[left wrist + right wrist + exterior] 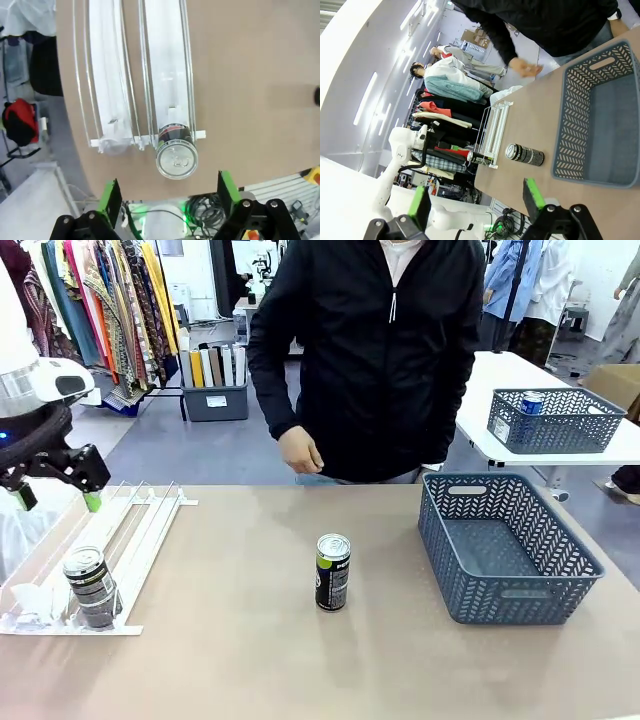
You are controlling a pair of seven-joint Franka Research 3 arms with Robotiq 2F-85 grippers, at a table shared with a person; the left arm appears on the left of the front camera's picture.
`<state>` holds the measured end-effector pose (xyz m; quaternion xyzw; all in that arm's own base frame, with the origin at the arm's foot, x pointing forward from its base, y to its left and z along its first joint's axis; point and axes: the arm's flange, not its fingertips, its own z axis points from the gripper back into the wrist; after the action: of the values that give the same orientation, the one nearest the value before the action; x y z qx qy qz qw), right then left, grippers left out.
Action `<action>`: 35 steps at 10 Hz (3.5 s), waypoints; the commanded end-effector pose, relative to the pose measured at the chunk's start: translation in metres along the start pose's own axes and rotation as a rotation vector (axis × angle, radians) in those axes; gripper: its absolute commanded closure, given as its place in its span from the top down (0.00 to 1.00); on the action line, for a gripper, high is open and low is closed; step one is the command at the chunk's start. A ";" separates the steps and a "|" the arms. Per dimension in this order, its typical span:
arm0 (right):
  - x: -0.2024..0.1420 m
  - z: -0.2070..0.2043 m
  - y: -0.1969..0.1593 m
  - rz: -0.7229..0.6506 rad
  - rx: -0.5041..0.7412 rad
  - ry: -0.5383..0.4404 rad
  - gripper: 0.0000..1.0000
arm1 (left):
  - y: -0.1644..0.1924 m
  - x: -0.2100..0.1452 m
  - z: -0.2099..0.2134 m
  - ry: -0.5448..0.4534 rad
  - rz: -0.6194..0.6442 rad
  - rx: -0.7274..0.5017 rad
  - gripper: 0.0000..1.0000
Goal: Retrieve and store the cans from the dispenser.
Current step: Pick up one can from the Automatic Can Dispenser and place it in the middle of the table.
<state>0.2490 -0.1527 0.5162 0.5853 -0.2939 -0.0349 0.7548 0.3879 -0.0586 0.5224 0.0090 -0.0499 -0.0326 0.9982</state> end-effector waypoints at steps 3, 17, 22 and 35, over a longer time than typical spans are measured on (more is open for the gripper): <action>0.003 -0.002 0.002 0.024 0.026 -0.018 1.00 | 0.000 -0.001 0.000 0.003 -0.002 -0.021 1.00; 0.003 -0.002 0.002 0.024 0.026 -0.018 1.00 | -0.013 -0.002 -0.116 0.189 0.045 -0.035 1.00; 0.003 -0.002 0.002 0.024 0.026 -0.018 1.00 | -0.011 -0.004 -0.115 0.203 0.043 -0.050 0.10; 0.003 -0.002 0.002 0.024 0.026 -0.018 1.00 | -0.002 -0.033 0.075 -0.217 -0.011 -0.110 0.00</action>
<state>0.2491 -0.1527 0.5160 0.5854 -0.2938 -0.0350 0.7548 0.3518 -0.0608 0.5871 -0.0310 -0.1223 -0.0317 0.9915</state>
